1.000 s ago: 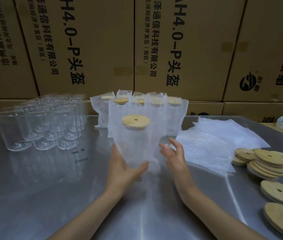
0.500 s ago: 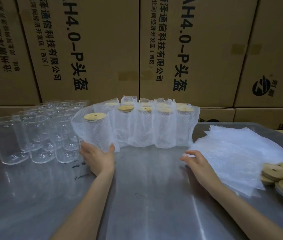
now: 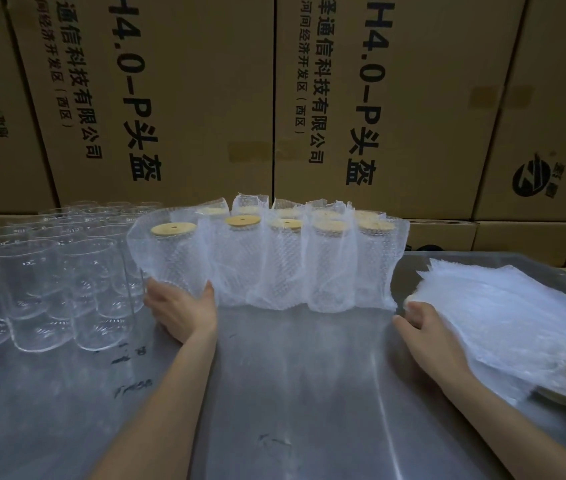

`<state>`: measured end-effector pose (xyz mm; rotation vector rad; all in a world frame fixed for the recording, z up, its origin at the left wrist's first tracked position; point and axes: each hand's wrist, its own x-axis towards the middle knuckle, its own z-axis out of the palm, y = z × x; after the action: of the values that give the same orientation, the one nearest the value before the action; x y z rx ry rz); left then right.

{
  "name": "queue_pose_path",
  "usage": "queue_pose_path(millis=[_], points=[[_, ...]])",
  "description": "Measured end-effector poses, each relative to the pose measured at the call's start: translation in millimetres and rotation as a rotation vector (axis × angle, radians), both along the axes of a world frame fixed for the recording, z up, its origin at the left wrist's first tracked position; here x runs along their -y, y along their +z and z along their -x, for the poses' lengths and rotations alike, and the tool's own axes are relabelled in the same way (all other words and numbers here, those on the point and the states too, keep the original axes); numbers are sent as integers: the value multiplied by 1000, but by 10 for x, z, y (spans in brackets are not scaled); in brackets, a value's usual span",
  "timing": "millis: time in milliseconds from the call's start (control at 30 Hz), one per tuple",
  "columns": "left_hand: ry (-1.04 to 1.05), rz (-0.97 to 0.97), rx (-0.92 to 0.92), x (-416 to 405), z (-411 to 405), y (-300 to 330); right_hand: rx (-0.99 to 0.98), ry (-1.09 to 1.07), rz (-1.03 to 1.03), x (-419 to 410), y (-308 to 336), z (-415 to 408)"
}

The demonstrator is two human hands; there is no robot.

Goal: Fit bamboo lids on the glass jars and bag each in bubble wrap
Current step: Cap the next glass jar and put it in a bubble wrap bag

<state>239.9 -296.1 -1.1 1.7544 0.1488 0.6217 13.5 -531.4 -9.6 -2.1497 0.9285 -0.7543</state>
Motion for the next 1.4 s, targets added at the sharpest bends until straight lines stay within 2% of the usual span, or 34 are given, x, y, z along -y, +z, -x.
queue_pose_path(millis=[267, 600, 867, 1100, 1400], points=[[-42, -57, -2, 113, -173, -12, 74, 160, 1, 52, -15, -284], [-197, -155, -87, 141, -367, -45, 71, 175, -36, 132, 71, -511], [-267, -118, -139, 126, -399, -33, 58, 162, -35, 146, 55, -513], [-276, -96, -76, 12, -199, -31, 76, 120, -12, 66, 27, -418], [-354, -265, -64, -334, 415, -18, 33, 49, -37, -217, 35, -52]])
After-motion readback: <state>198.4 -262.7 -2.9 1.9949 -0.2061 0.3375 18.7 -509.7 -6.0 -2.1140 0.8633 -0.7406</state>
